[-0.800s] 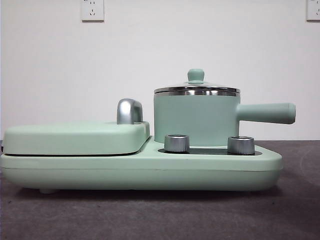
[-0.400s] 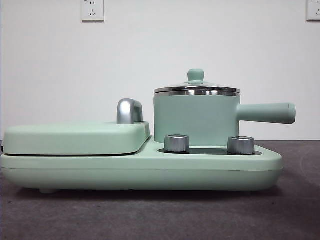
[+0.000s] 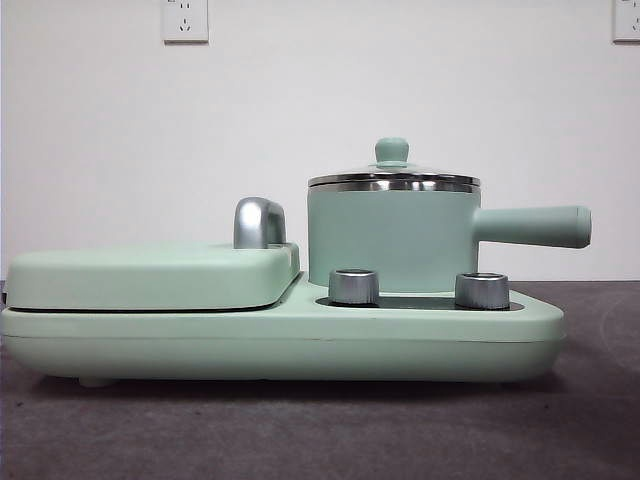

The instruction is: Put the buns in a small steamer

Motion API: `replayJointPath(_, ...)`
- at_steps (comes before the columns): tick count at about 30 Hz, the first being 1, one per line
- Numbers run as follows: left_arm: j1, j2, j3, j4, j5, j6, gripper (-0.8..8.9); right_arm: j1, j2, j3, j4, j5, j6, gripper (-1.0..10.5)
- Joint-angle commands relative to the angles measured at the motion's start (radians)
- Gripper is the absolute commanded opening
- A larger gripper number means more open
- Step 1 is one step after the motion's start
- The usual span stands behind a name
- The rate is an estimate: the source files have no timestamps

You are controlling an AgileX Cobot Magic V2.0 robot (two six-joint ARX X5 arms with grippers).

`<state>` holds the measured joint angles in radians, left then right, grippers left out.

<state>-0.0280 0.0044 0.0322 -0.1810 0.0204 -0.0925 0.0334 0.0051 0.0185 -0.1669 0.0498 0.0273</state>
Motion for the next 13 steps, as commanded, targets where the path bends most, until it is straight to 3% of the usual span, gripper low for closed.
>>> replayJointPath(1, 0.002, -0.001, -0.018, -0.006, -0.003, 0.013, 0.07, 0.002, -0.002, -0.006, 0.01, 0.003, 0.01, 0.2)
replayJointPath(13, 0.002, -0.001, -0.018, -0.006, -0.003, 0.013, 0.07, 0.002, -0.002, -0.006, 0.01, 0.003, 0.01, 0.2)
